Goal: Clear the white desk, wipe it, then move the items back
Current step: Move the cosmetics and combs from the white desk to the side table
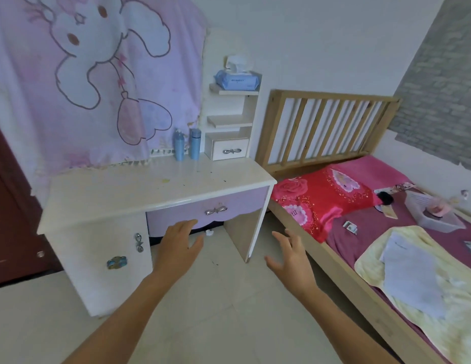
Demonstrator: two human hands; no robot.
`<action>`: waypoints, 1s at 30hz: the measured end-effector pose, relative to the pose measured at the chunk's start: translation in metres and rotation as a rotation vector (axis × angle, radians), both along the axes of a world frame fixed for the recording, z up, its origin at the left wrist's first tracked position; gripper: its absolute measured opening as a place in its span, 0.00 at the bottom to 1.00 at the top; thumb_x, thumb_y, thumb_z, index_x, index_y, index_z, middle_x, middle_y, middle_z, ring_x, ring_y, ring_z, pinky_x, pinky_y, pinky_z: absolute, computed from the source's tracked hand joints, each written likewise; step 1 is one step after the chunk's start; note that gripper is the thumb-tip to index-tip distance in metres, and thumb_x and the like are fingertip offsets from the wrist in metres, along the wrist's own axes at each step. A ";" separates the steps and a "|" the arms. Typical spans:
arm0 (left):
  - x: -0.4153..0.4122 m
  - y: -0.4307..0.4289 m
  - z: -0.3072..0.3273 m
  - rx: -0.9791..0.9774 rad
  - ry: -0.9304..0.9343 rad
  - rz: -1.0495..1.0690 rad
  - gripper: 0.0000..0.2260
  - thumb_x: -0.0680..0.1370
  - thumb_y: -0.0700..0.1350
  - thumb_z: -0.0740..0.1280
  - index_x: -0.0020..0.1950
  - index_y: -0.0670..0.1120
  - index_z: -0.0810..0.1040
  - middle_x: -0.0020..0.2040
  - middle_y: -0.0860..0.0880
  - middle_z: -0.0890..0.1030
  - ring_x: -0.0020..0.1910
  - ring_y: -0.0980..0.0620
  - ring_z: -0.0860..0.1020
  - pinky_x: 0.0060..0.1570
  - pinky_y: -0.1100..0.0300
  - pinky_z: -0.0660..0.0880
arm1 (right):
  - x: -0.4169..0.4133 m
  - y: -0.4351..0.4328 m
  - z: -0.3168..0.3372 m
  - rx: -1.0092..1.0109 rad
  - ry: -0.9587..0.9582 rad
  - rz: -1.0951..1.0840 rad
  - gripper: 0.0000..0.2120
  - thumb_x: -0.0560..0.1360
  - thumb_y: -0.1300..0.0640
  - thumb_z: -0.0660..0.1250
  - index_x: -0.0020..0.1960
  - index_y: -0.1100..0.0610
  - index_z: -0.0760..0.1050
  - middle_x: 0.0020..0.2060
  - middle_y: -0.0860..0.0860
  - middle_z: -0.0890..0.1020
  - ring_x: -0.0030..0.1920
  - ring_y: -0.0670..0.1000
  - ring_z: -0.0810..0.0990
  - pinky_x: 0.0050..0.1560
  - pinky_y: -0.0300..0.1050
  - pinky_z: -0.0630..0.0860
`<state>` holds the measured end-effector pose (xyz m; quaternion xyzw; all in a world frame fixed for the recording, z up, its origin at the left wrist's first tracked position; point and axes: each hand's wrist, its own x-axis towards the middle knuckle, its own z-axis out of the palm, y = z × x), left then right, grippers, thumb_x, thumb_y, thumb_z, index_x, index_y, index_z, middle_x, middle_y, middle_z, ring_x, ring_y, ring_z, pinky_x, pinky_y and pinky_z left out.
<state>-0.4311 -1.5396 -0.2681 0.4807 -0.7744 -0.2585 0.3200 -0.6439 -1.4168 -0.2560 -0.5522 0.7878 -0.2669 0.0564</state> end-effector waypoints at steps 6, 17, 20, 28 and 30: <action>0.015 -0.026 -0.041 0.170 -0.078 0.194 0.20 0.77 0.44 0.64 0.68 0.44 0.68 0.68 0.44 0.70 0.66 0.45 0.66 0.62 0.54 0.64 | -0.017 -0.073 -0.030 0.066 -0.029 0.193 0.26 0.73 0.53 0.67 0.69 0.55 0.64 0.69 0.56 0.61 0.68 0.54 0.63 0.65 0.44 0.65; 0.086 -0.179 -0.084 0.267 -0.092 0.575 0.19 0.76 0.44 0.65 0.66 0.41 0.70 0.65 0.38 0.73 0.63 0.39 0.69 0.61 0.45 0.66 | -0.052 -0.271 -0.047 0.101 0.035 0.348 0.27 0.73 0.53 0.67 0.69 0.51 0.63 0.71 0.53 0.58 0.68 0.52 0.65 0.59 0.42 0.68; 0.065 -0.230 -0.077 0.244 -0.080 0.570 0.19 0.77 0.45 0.64 0.67 0.41 0.69 0.66 0.40 0.72 0.65 0.40 0.68 0.63 0.47 0.65 | -0.062 -0.332 -0.037 0.083 0.043 0.347 0.27 0.74 0.52 0.67 0.70 0.51 0.62 0.71 0.53 0.58 0.67 0.52 0.65 0.56 0.41 0.70; -0.001 -0.340 -0.057 0.191 -0.086 0.476 0.19 0.77 0.46 0.63 0.68 0.43 0.68 0.67 0.43 0.71 0.66 0.44 0.66 0.63 0.52 0.65 | -0.068 -0.430 -0.053 0.142 -0.043 0.369 0.26 0.75 0.53 0.65 0.70 0.52 0.61 0.71 0.53 0.58 0.68 0.51 0.62 0.60 0.41 0.67; -0.015 -0.359 -0.058 0.199 -0.092 0.477 0.19 0.77 0.46 0.63 0.68 0.44 0.68 0.67 0.44 0.71 0.66 0.44 0.66 0.62 0.53 0.65 | -0.076 -0.451 -0.060 0.168 -0.054 0.381 0.26 0.75 0.52 0.65 0.70 0.52 0.61 0.71 0.53 0.58 0.68 0.50 0.61 0.61 0.41 0.66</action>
